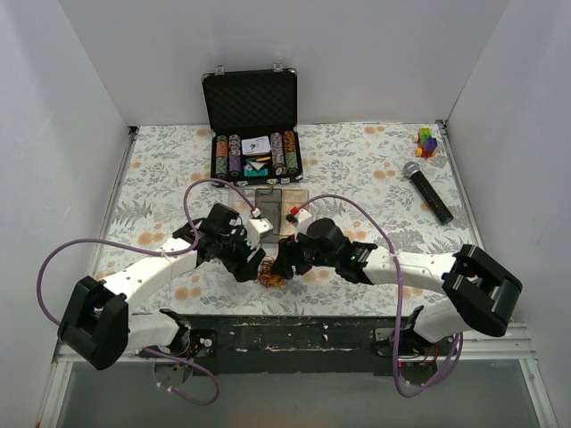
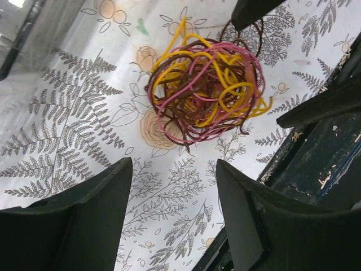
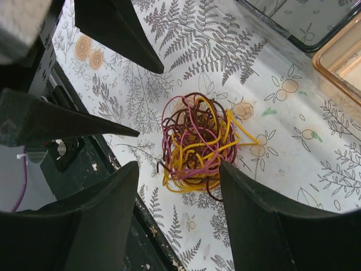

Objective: Untangle the cables
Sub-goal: Untie the cable.

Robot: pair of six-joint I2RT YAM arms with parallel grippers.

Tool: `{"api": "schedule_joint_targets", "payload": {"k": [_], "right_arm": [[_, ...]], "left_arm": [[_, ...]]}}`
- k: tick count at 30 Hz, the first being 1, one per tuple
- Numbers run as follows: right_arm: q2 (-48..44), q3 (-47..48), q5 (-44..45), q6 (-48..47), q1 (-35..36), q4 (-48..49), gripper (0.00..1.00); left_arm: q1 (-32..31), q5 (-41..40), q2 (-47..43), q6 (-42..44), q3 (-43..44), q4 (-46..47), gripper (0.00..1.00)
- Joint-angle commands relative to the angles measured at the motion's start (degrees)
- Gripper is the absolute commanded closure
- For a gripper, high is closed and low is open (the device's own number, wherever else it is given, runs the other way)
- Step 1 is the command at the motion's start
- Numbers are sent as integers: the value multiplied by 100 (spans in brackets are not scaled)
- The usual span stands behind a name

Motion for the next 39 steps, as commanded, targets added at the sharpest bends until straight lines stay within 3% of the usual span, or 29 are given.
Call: {"api": "schedule_joint_targets", "payload": {"k": [1,10,15,19,22,24,34,37,39], "right_arm": [[300,248,-1,65,75,297,34],[731,160,157,180,181,332,50],[731,28,175,206,207,376,61],[731,-33,175,188,225,376,68],[714,-77,192,188,225,376,69],[670,-130,227,188,234,367,70],[494,-332,491,294,225,244,70],[459,-368,509,320,225,236,70],[433,-394,526,320,234,227,70]], "left_arm": [[280,309,136,-36,-2,587,41],[394,1127,752,-133,350,587,42],[394,1136,787,-98,412,614,44],[394,1224,796,-71,412,552,56],[394,1233,814,-28,377,482,77],[394,1207,805,7,385,421,86],[394,1066,594,139,359,210,91],[394,1039,585,87,394,244,100],[394,961,576,52,508,210,100]]}}
